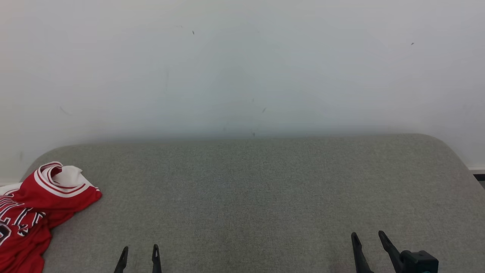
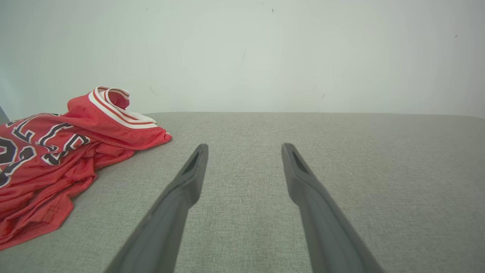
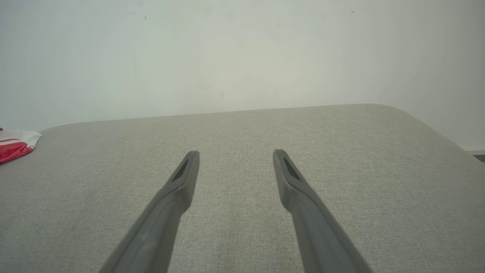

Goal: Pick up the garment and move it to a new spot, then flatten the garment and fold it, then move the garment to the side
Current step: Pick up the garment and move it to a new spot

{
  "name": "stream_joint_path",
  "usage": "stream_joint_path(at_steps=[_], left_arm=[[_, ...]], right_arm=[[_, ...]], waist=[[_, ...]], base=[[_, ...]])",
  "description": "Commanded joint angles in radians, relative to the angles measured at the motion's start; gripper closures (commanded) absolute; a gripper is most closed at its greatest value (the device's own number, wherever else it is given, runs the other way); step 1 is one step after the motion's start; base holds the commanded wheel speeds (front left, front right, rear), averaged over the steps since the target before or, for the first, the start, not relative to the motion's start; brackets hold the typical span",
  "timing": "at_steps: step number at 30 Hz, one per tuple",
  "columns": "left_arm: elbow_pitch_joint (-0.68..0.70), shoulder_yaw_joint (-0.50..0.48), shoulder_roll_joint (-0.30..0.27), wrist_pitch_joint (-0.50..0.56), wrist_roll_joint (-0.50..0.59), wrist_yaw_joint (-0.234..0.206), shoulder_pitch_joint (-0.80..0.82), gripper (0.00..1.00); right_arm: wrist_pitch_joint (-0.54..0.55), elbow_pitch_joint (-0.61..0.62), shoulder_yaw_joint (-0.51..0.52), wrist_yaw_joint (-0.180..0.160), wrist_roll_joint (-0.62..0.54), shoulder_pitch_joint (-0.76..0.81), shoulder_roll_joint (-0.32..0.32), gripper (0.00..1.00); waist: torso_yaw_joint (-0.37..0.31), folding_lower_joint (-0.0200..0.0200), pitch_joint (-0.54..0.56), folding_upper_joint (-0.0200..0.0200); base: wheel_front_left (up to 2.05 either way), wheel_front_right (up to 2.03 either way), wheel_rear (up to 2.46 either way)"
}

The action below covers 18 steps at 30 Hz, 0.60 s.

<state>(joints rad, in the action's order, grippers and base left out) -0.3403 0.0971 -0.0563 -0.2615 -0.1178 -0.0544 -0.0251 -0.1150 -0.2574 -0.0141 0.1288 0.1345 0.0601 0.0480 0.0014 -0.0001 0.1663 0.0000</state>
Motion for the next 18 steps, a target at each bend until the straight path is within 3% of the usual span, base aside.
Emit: stream_joint_path(at_steps=[1,13,18], left_arm=[[0.005,0.001,0.001,-0.005,0.004,-0.006,-0.015,0.00],[0.007,0.009,0.002,0.002,-0.022,-0.016,-0.012,0.00],[0.008,0.019,-0.011,0.013,-0.032,0.006,0.001,0.00]], right_arm=[[-0.004,-0.001,-0.001,0.004,-0.003,0.000,0.004,0.00],[0.000,-0.002,0.005,0.004,0.017,0.002,0.004,0.00],[-0.002,-0.007,-0.002,0.004,0.033,-0.001,0.004,0.00]], waist=[[0.000,0.0001,-0.001,0.0000],[0.002,0.0001,-0.005,0.0000],[0.026,0.0001,-0.009,0.0000]], base=[[0.00,0.00,0.00],[0.00,0.00,0.00],[0.00,0.00,0.00]])
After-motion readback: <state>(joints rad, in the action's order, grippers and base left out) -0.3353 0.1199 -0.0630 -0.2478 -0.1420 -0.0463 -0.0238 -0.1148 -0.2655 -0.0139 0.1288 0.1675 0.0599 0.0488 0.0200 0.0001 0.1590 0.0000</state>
